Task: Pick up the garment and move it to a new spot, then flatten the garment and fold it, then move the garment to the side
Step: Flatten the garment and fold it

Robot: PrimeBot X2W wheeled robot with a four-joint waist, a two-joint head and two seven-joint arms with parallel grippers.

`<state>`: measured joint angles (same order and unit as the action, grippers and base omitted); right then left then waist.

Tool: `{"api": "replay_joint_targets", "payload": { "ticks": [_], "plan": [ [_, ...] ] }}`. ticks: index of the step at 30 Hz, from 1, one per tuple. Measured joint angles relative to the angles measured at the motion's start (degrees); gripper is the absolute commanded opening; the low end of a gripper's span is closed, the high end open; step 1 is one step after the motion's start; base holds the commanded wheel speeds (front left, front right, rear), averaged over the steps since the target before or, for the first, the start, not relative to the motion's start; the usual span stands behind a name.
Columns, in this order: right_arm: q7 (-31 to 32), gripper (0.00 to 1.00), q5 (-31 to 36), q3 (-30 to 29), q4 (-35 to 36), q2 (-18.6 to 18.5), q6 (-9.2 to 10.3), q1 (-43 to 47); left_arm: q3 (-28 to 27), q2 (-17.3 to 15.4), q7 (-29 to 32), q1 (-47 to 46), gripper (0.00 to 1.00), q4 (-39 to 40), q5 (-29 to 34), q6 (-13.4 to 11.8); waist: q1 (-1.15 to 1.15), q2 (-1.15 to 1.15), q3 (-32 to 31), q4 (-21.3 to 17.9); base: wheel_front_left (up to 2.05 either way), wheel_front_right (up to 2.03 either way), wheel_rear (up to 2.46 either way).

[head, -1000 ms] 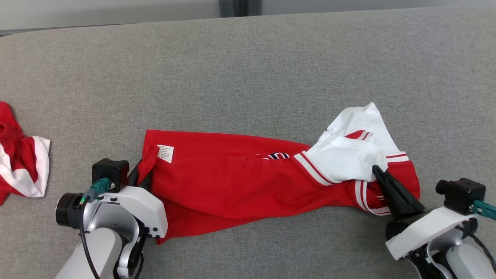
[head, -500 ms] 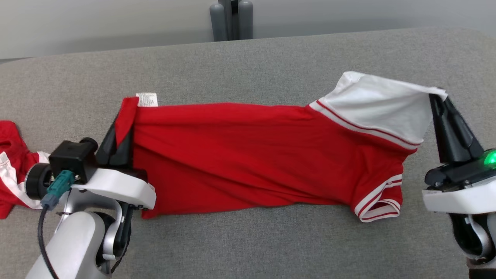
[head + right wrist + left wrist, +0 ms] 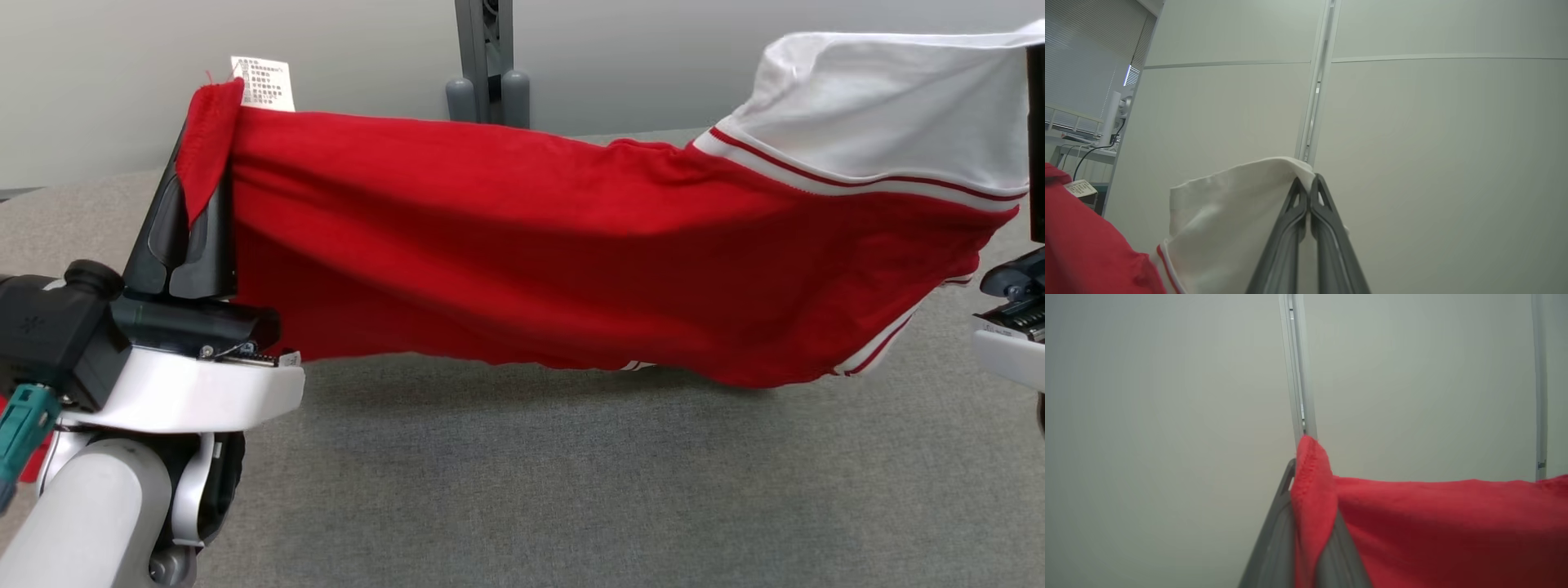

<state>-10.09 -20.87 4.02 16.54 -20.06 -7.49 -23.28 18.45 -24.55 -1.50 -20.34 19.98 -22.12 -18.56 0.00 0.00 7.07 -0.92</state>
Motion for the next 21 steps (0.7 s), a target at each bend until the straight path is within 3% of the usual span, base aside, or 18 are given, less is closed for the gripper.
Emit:
{"api": "replay_joint_targets", "payload": {
  "ticks": [6,10,17,21],
  "plan": [
    [2.3,0.0,-0.1,0.3,-0.5,0.1,0.0,-2.2,0.9,-0.3,1.6,-0.5,0.0,1.9,0.3,0.1,0.0,0.0,0.0,-0.1,0.0,0.0,0.0],
    [3.5,0.0,-2.1,3.1,-6.4,-0.6,0.0,-7.4,2.0,0.6,2.6,-5.5,0.0,-1.9,-1.7,2.9,0.0,0.0,1.2,-0.1,0.0,0.0,0.0],
    [4.5,0.0,-5.0,10.5,-25.1,-3.4,-0.01,-24.4,3.3,4.2,1.9,-23.2,0.0,-21.0,-3.7,9.3,0.0,0.0,4.5,0.3,0.0,0.0,0.0],
    [5.3,0.0,-7.7,15.1,-37.5,-3.7,-0.01,-36.3,4.4,7.9,1.4,-34.8,0.0,-34.9,-4.2,12.6,0.0,0.0,6.9,0.8,0.0,0.0,0.0]
  ]
}}
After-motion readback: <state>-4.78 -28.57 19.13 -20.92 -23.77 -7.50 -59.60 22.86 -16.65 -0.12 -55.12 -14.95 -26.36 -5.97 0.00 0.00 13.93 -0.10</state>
